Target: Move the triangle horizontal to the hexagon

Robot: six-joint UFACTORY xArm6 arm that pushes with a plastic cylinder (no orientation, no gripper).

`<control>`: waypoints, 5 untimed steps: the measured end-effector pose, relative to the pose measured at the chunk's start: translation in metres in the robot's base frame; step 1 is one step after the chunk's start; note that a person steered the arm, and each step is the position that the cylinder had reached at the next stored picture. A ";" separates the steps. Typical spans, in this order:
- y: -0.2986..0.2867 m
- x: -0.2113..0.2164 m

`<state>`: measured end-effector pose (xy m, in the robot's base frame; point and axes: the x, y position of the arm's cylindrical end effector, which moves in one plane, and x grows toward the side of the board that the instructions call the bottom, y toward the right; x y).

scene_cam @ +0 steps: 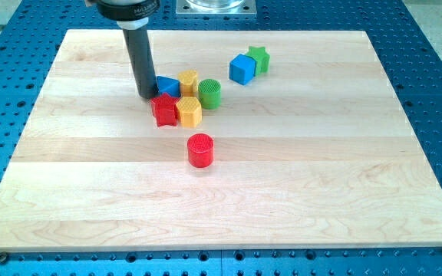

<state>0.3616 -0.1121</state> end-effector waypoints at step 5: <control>0.083 0.022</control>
